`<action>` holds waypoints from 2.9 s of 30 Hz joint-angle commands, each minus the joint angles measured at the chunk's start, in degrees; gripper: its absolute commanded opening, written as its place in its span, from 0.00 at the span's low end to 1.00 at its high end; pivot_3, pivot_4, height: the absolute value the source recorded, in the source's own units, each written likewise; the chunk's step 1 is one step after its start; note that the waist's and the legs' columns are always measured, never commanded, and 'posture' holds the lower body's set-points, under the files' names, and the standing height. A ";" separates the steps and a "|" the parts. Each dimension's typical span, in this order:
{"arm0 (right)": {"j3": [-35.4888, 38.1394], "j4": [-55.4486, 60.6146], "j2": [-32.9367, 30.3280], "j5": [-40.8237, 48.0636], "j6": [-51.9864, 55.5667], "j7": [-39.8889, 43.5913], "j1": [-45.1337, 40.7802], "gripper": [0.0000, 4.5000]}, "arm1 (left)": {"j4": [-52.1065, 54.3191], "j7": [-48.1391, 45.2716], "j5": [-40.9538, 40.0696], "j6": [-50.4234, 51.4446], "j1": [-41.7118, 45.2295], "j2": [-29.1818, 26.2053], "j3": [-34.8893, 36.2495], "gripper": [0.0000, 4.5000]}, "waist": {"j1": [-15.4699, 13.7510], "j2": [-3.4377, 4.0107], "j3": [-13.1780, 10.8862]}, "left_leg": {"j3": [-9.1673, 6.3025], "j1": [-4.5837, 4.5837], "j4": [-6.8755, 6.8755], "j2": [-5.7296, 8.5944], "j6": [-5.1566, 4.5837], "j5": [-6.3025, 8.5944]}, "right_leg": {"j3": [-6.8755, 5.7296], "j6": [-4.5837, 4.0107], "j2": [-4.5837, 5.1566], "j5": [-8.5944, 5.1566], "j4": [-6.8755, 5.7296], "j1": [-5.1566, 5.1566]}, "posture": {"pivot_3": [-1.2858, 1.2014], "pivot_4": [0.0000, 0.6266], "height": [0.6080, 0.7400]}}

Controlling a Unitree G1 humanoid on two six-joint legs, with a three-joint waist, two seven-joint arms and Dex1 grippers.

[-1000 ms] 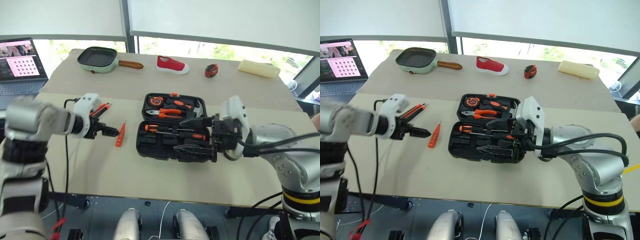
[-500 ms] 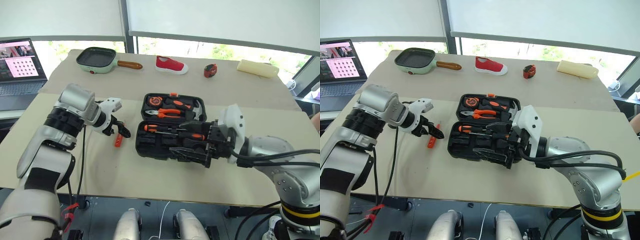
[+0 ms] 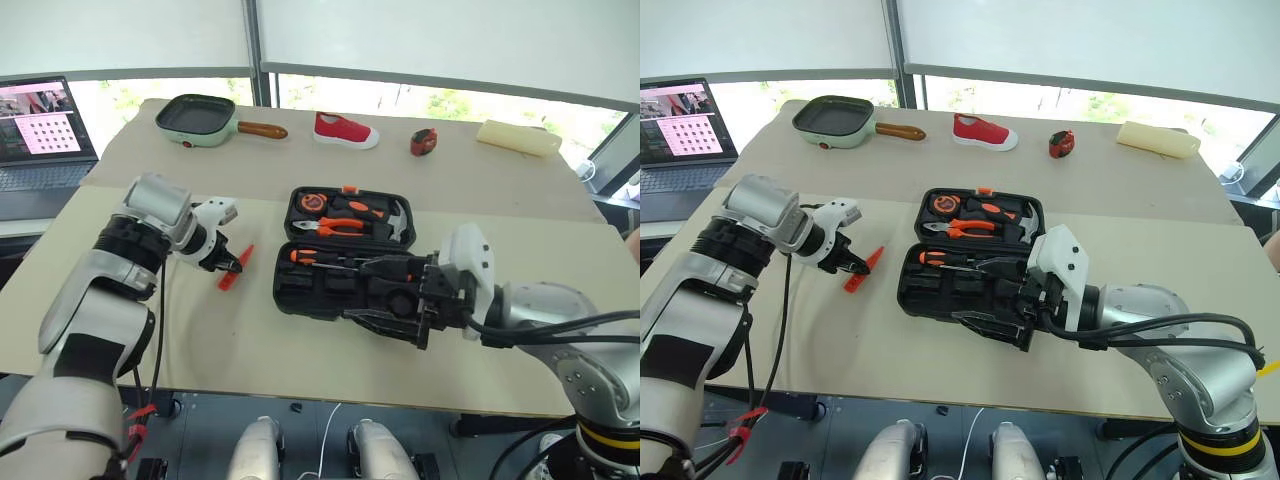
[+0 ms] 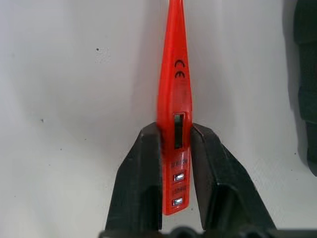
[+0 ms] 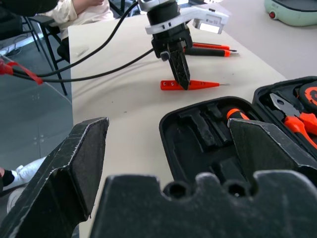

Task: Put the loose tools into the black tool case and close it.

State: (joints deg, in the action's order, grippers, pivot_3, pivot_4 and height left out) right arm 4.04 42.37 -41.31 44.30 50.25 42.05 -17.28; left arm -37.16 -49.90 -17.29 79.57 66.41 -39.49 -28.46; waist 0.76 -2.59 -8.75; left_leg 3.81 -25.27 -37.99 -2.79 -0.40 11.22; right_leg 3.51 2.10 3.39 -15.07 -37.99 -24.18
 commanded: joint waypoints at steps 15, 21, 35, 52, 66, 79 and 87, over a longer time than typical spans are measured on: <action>6.35 1.06 -7.04 4.19 -2.02 4.28 6.10 1.00 | 10.95 -42.42 6.86 -61.97 -0.54 -7.47 1.28 0.08 | -1.59 -0.06 -0.04 | 0.07 -0.35 -0.24 -0.04 -0.05 0.03 | -0.17 -0.03 0.05 0.04 0.27 0.00 | 0.52 0.24 1.00; 6.31 1.68 -7.17 3.95 -2.41 3.23 7.30 1.00 | 7.00 -40.98 14.70 -67.46 3.00 3.97 -2.14 0.08 | -1.56 -0.07 -0.04 | -0.01 -0.36 -0.39 -0.03 -0.05 0.02 | -0.21 0.01 0.01 0.04 0.16 0.07 | 0.52 0.24 1.00; 6.33 4.25 -6.53 6.17 -1.49 -2.63 8.01 1.00 | -6.77 -38.65 28.46 -67.52 5.45 14.29 -7.14 0.08 | -0.08 -0.07 -0.05 | -0.17 -0.38 -0.41 -0.02 -0.10 0.05 | -0.14 0.05 -0.06 0.03 0.05 -0.01 | 0.52 0.24 1.00; 6.40 4.82 -7.11 7.61 -1.73 -5.69 8.12 1.00 | -16.24 -37.61 35.29 -66.90 6.85 19.47 -6.91 0.08 | -0.15 -0.05 -0.03 | -0.28 -0.32 -0.43 0.00 -0.10 0.05 | -0.14 0.05 -0.05 0.02 0.02 0.08 | 0.52 0.24 1.00; 5.22 4.00 -5.99 6.69 -2.77 -5.96 8.45 1.00 | -14.45 -42.60 28.14 -61.06 10.75 17.38 -5.96 0.51 | 0.16 -0.02 -0.02 | -0.34 -0.31 -0.41 -0.01 -0.11 0.06 | -0.12 0.04 -0.08 0.02 -0.02 0.04 | 0.52 0.24 1.00; 5.71 3.00 -6.81 6.85 -2.42 -5.08 8.68 1.00 | -3.09 -34.99 8.85 -62.60 1.21 8.56 6.50 0.26 | -0.45 0.02 -0.01 | -0.45 -0.27 -0.54 -0.03 -0.12 0.06 | -0.15 0.08 0.00 0.01 -0.05 0.13 | 0.52 0.24 1.00; 5.27 2.02 -7.17 7.09 -1.89 -4.70 7.57 1.00 | 1.51 -23.87 7.10 -57.58 -8.72 15.74 13.91 0.01 | -0.53 0.02 -0.01 | -0.43 -0.49 -0.77 -0.03 -0.14 0.08 | -0.26 0.10 -0.02 0.03 -0.09 0.08 | 0.52 0.24 1.00</action>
State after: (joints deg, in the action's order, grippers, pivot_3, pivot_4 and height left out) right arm 8.45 43.70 -47.80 50.73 48.93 37.07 -8.81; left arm -38.06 -75.30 -9.24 21.15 58.05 -24.05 -16.34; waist 0.24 -2.57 -8.76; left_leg 3.38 -25.76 -38.75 -2.82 -0.54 11.30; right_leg 3.26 2.20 3.37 -15.05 -38.09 -24.10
